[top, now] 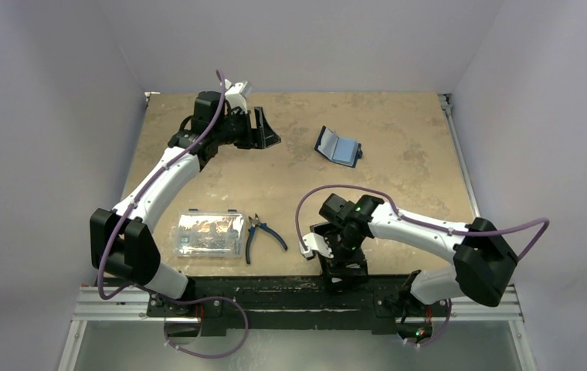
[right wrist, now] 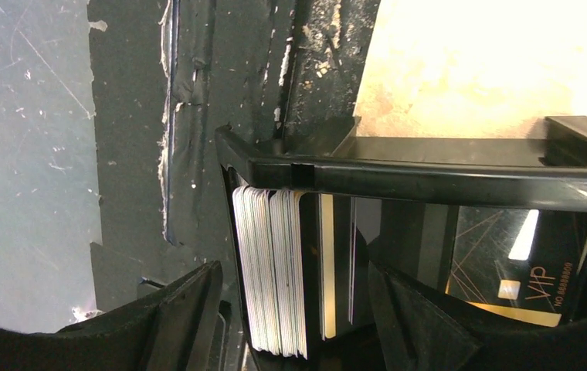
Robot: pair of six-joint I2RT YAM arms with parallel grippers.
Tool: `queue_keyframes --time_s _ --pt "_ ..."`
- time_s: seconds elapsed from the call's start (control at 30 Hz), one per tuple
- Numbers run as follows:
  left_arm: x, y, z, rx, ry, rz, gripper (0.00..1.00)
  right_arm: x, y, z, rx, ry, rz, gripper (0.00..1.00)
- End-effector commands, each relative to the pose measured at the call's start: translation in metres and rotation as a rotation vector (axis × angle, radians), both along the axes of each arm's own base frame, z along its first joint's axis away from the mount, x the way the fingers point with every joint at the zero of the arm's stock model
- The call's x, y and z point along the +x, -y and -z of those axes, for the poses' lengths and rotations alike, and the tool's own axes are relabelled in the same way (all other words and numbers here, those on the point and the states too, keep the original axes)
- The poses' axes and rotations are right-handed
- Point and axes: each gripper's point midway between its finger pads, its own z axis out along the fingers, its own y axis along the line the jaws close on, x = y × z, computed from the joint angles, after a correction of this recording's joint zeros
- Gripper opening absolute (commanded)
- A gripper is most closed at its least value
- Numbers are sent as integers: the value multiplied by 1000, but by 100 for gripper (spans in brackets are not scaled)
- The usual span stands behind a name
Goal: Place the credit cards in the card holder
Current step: Pick up the credit card from the storage box.
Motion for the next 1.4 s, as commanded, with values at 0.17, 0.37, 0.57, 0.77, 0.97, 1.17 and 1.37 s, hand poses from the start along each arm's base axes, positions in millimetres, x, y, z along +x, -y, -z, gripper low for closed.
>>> queue_keyframes --time_s 0.17,0.37,0.57,0.77,0.97,1.17,1.37 --pt "3 2 -13 -16 63 22 69 -10 -3 2 -8 -38 -68 75" --pt "3 2 -12 -14 61 23 69 -18 -2 -4 -7 -57 -102 67" --pt "4 3 -10 -13 58 23 69 -16 -4 -8 11 -37 -88 62" --pt "4 3 -9 -14 55 24 69 1 -18 -5 40 38 4 70" --pt "4 3 -8 -16 53 28 69 27 -16 -19 52 114 90 77" --pt "3 4 -12 -25 60 32 69 62 0 -34 34 245 153 72" --pt "3 4 -12 -21 64 33 69 52 -15 -41 101 161 147 70"
